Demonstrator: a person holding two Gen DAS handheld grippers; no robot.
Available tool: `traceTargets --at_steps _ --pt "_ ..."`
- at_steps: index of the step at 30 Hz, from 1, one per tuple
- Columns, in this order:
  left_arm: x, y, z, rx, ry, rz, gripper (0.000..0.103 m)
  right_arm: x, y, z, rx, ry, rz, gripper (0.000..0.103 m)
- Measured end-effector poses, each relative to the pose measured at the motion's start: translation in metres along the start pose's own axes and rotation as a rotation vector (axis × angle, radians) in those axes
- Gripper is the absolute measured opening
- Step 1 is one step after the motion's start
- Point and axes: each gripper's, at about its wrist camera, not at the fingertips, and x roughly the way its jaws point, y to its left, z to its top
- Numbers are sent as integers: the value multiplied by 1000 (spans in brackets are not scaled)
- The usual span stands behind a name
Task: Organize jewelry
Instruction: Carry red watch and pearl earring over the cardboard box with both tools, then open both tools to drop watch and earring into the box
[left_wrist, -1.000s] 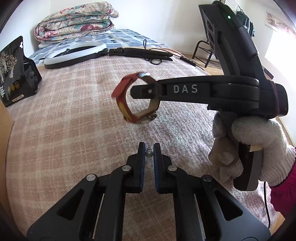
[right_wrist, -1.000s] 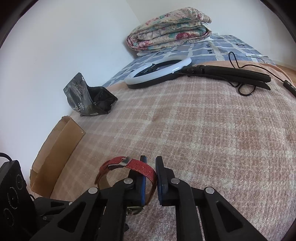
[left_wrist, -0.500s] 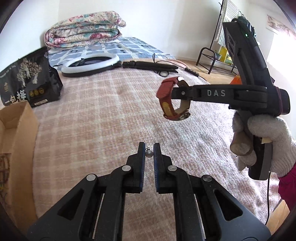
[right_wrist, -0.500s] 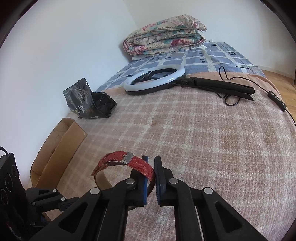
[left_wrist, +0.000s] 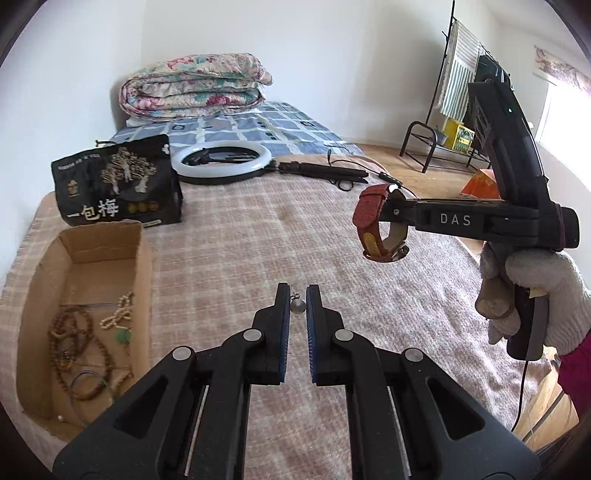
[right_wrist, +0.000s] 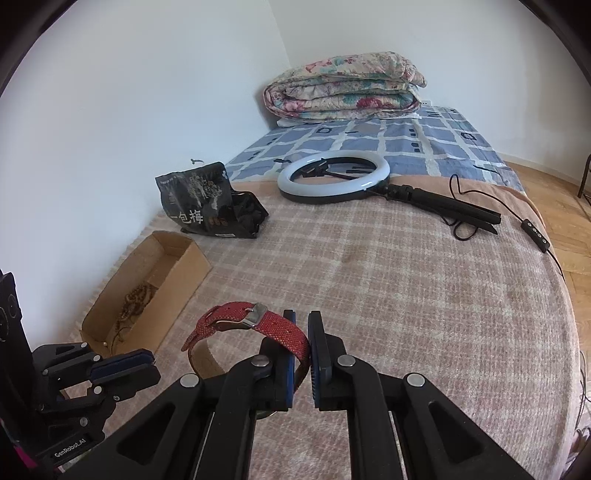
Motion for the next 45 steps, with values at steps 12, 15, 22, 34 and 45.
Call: traceTargets --at_steps 12,15,22,34,45 --pt "-72 97 -6 -91 -72 111 6 15 93 27 -67 -11 45 4" --pt "-84 119 -11 -118 -80 137 6 27 115 33 -80 -5 58 4" --pt "-99 161 -23 -159 -80 182 7 63 160 46 -113 19 67 4" --pt "-90 188 -34 -197 -31 184 7 134 205 63 -145 96 38 4" --pt "-78 195 -33 -212 -6 175 7 182 226 74 -154 136 19 5"
